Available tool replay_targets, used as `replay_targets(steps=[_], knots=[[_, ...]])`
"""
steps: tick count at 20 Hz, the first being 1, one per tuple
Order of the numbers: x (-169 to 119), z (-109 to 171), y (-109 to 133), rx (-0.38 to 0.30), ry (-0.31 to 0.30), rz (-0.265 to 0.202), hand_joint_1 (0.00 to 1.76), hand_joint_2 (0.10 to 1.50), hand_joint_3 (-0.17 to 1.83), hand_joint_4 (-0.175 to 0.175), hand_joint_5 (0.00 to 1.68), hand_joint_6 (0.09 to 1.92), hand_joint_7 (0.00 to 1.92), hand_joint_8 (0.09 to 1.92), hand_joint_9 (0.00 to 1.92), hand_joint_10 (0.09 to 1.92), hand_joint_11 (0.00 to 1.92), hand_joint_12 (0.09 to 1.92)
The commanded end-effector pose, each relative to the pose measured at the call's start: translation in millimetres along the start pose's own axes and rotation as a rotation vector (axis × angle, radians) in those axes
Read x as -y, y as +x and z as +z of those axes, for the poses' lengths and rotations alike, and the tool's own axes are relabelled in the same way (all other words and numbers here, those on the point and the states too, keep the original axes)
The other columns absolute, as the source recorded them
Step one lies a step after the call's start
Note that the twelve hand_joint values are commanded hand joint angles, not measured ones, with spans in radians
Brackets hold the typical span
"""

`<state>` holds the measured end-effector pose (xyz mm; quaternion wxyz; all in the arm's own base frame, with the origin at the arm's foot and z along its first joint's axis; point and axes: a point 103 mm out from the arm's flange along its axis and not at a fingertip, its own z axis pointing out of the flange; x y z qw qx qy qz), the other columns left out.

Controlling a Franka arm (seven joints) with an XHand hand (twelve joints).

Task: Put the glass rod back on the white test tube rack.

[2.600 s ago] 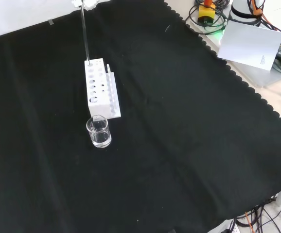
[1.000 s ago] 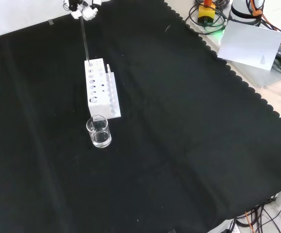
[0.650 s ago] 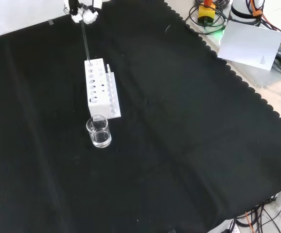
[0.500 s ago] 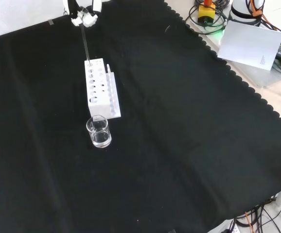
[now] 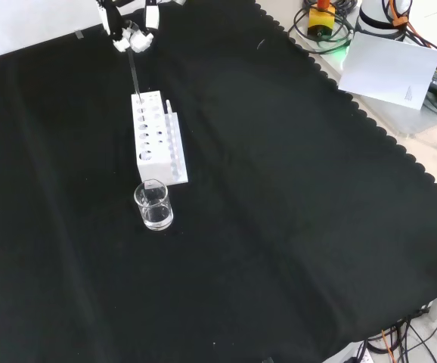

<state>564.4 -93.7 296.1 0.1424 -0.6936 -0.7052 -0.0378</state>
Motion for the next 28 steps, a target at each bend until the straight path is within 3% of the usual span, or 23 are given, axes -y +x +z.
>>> replay_targets(steps=[1, 28], knots=[[-1, 2, 0, 0.002, 0.002, 0.001, 1.34, 0.56, 0.79, -0.175, 1.32, 0.38, 1.4, 0.76, 1.72, 0.62, 1.39, 1.05], [-4, 28, -7, 0.011, 0.062, 0.008, 1.34, 0.57, 0.79, -0.175, 1.32, 0.37, 1.4, 0.77, 1.72, 0.62, 1.39, 1.04]])
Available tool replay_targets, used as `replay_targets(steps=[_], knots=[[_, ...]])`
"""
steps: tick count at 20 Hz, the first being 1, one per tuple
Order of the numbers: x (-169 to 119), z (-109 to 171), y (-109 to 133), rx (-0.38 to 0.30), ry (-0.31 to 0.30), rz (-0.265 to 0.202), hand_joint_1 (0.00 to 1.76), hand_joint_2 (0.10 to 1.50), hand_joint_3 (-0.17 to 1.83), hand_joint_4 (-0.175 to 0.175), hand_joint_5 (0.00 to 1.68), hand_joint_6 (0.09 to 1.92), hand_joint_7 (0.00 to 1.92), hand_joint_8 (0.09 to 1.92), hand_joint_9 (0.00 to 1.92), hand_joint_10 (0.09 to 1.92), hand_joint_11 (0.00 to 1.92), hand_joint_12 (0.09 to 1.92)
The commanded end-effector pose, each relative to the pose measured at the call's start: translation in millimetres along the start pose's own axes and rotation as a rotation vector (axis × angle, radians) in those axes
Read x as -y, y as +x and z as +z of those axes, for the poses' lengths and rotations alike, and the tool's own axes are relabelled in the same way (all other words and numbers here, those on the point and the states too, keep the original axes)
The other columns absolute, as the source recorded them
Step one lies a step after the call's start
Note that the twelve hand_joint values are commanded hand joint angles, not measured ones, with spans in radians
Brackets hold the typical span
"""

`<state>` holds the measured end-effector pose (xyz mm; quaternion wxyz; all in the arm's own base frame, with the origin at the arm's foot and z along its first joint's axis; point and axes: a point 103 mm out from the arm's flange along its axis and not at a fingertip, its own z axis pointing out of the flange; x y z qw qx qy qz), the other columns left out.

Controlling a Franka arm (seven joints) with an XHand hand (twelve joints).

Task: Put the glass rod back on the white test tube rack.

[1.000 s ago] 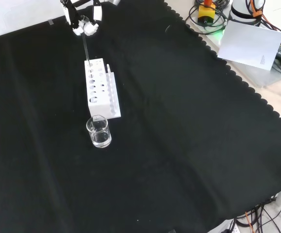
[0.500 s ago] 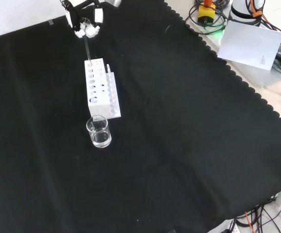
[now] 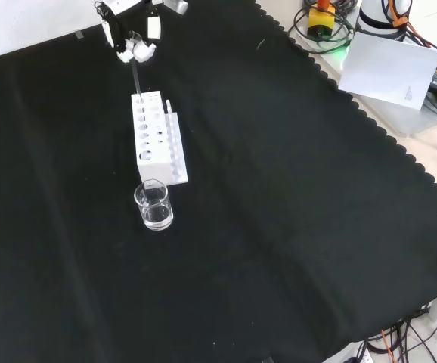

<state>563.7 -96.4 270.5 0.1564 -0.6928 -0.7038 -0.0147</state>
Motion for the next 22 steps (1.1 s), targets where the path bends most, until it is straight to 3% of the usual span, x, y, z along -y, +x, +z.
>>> replay_targets(steps=[1, 8, 12, 15, 17, 19, 22], knots=[[-2, 5, 3, -0.001, 0.015, -0.001, 1.34, 0.57, 0.78, -0.175, 1.32, 0.37, 1.4, 0.77, 1.72, 0.62, 1.39, 1.04], [-5, 4, 6, -0.02, 0.045, 0.013, 1.33, 0.57, 0.77, -0.175, 1.31, 0.38, 1.39, 0.77, 1.72, 0.62, 1.39, 1.04], [-4, 1, 5, -0.009, 0.088, 0.035, 1.33, 0.63, 0.69, -0.175, 1.21, 0.57, 1.42, 0.64, 1.72, 0.61, 1.48, 0.99], [-1, -6, 3, -0.025, 0.086, 0.044, 1.42, 0.52, 0.79, -0.175, 0.9, 0.82, 1.45, 0.46, 1.73, 0.66, 1.59, 1.01], [2, -11, 2, -0.023, 0.077, 0.048, 1.41, 0.4, 0.89, -0.162, 0.66, 0.92, 1.26, 0.53, 1.72, 0.76, 1.64, 1.04], [5, -18, 1, -0.014, 0.069, 0.056, 1.41, 0.33, 0.96, -0.146, 0.53, 0.91, 1.13, 0.62, 1.71, 0.82, 1.66, 1.06], [11, -25, -1, -0.01, 0.055, 0.066, 1.42, 0.3, 1.0, -0.134, 0.45, 0.87, 1.05, 0.68, 1.72, 0.87, 1.67, 1.08]])
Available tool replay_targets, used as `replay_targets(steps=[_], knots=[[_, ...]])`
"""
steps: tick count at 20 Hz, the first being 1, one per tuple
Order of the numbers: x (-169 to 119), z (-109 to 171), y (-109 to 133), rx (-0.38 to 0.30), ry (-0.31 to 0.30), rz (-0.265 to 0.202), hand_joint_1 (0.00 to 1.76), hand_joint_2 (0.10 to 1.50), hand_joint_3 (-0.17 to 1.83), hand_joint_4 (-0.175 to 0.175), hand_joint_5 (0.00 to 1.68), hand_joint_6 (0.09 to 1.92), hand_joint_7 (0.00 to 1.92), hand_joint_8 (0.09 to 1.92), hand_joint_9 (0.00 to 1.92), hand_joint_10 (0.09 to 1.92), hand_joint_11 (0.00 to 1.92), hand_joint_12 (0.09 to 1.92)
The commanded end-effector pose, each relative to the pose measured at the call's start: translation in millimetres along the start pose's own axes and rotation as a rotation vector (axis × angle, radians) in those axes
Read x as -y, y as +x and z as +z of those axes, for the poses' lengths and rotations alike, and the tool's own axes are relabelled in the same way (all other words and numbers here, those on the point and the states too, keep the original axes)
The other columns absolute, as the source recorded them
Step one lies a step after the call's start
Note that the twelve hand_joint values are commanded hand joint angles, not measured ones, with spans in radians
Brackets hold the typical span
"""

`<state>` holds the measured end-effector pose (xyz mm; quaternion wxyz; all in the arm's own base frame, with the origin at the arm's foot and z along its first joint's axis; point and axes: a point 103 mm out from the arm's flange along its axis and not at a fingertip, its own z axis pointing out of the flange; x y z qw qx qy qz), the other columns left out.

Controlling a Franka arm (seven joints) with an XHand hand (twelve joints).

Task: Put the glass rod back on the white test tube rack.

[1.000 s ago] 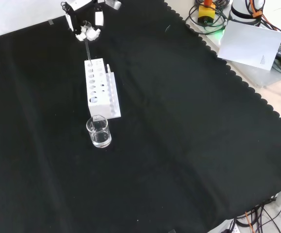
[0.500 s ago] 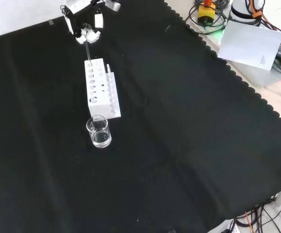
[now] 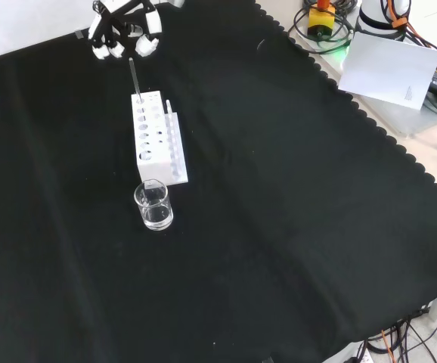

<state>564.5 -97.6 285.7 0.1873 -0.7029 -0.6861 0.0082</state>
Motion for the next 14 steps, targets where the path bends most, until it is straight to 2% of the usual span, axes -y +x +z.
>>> replay_targets(steps=[1, 14], knots=[[11, -11, -4, 0.006, -0.019, 0.021, 1.42, 0.3, 1.0, -0.133, 0.45, 0.85, 1.04, 0.69, 1.72, 0.88, 1.67, 1.08], [37, -43, -9, 0.009, -0.076, 0.058, 1.42, 0.31, 1.0, -0.155, 0.55, 0.87, 1.05, 0.71, 1.72, 0.93, 1.65, 1.11]])
